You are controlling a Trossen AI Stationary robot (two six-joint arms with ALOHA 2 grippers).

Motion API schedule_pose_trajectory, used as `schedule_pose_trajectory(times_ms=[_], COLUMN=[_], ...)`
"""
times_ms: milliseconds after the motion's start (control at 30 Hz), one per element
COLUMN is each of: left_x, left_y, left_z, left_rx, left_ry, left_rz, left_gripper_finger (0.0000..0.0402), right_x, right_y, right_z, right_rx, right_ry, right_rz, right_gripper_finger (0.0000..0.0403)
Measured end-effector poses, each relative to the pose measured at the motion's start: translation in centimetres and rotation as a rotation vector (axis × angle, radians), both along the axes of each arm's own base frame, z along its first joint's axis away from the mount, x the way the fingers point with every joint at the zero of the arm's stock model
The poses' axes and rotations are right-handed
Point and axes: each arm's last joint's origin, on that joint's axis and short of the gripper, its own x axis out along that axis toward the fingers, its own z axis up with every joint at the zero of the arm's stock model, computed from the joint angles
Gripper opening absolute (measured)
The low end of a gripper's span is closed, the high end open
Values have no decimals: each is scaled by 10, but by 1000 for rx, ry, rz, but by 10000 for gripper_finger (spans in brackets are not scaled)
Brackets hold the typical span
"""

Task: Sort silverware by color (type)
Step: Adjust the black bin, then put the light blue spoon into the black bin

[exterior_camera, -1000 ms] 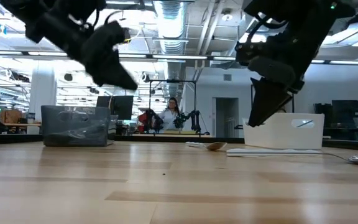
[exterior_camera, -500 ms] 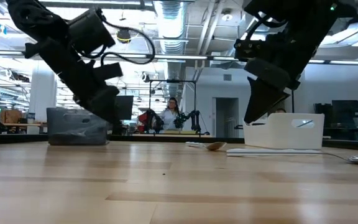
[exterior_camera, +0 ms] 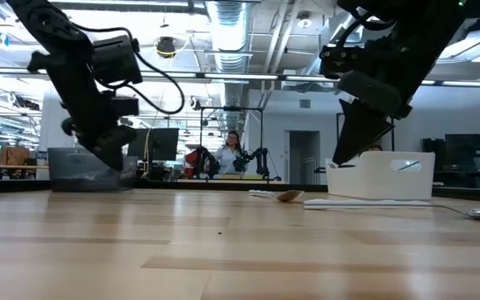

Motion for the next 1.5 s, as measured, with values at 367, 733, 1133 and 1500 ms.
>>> schedule_pose_trajectory(times_ms=[367,733,1133,1500], left_x=[-27,-4,-1,18], left_y=[-15,-70,-152,-166], left_z=[32,80,53,24], left_rx=[17,148,284,222], left_ry=[-124,-584,-667,-604], left_rz=[45,-381,-532,-606], left_gripper_finger=[114,114,114,114], right_x=[0,-17,-29,-39], right_y=[0,10,41,39], right_z=[0,3,-3,-12], right_rx=[-3,48,138,229], right_ry=[4,46,25,96], right_rz=[0,-58,-87,-118], right_gripper_finger=[189,189,189,189])
